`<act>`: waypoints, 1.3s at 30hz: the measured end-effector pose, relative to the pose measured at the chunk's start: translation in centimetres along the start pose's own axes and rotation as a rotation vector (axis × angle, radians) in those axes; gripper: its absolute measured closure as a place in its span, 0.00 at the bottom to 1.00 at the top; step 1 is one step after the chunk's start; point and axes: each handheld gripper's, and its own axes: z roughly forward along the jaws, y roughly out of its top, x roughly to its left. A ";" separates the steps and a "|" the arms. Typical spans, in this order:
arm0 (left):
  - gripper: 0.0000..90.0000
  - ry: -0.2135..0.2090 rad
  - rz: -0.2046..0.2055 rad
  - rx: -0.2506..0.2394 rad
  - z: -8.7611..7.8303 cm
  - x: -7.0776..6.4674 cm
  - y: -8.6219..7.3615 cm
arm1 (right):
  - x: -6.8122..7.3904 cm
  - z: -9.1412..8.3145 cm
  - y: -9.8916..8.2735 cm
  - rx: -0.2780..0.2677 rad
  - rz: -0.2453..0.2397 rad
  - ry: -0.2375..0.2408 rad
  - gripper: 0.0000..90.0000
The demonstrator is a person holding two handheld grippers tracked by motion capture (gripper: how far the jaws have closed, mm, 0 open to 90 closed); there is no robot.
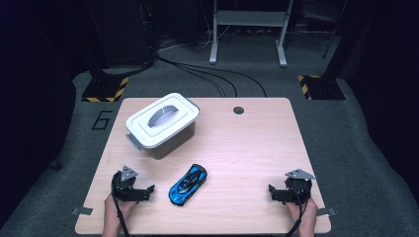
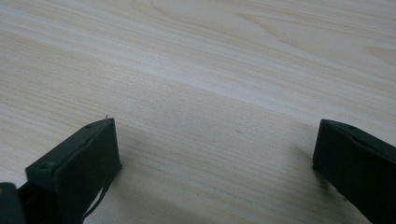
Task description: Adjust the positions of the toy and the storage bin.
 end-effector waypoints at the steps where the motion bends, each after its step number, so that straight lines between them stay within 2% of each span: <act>1: 0.00 0.001 0.000 0.000 0.0 0.0 0.0 | 0.0 0.0 0.0 0.000 0.000 0.000 0.00; 19: 0.00 0.004 0.000 -0.002 0.0 0.0 0.0 | 0.0 0.0 0.0 0.003 0.006 -0.001 0.00; 20: 0.00 0.007 -0.003 -0.018 0.1 -0.1 -0.1 | 0.0 0.0 0.0 0.000 0.002 0.001 0.00; 23: 0.00 -0.015 0.016 -0.003 0.1 0.1 0.0 | 0.0 0.0 0.0 0.002 -0.002 0.001 0.00; 26: 0.00 -0.018 0.024 -0.015 0.2 0.1 0.0 | 0.0 0.0 0.0 0.002 -0.001 0.002 0.00; 28: 0.00 -0.023 0.025 -0.002 0.1 0.2 0.1 | 0.0 0.1 0.0 0.000 0.003 0.000 0.00; 29: 0.00 -0.016 0.025 -0.017 0.2 0.1 0.0 | 0.1 0.1 0.1 -0.002 0.013 0.000 0.00; 33: 0.00 -0.018 0.030 -0.003 0.2 0.1 0.2 | 0.1 0.1 0.1 -0.003 0.013 -0.001 0.00; 34: 0.00 -0.025 0.031 0.010 0.1 0.2 0.3 | 0.1 0.1 0.1 -0.003 0.013 -0.001 0.00; 37: 0.00 -0.076 0.017 0.008 -0.2 0.2 0.6 | 0.1 0.1 0.1 -0.003 0.012 -0.001 0.00; 39: 0.00 -0.087 0.005 0.004 -0.5 0.3 1.0 | 0.1 0.1 0.1 -0.003 0.012 -0.001 0.00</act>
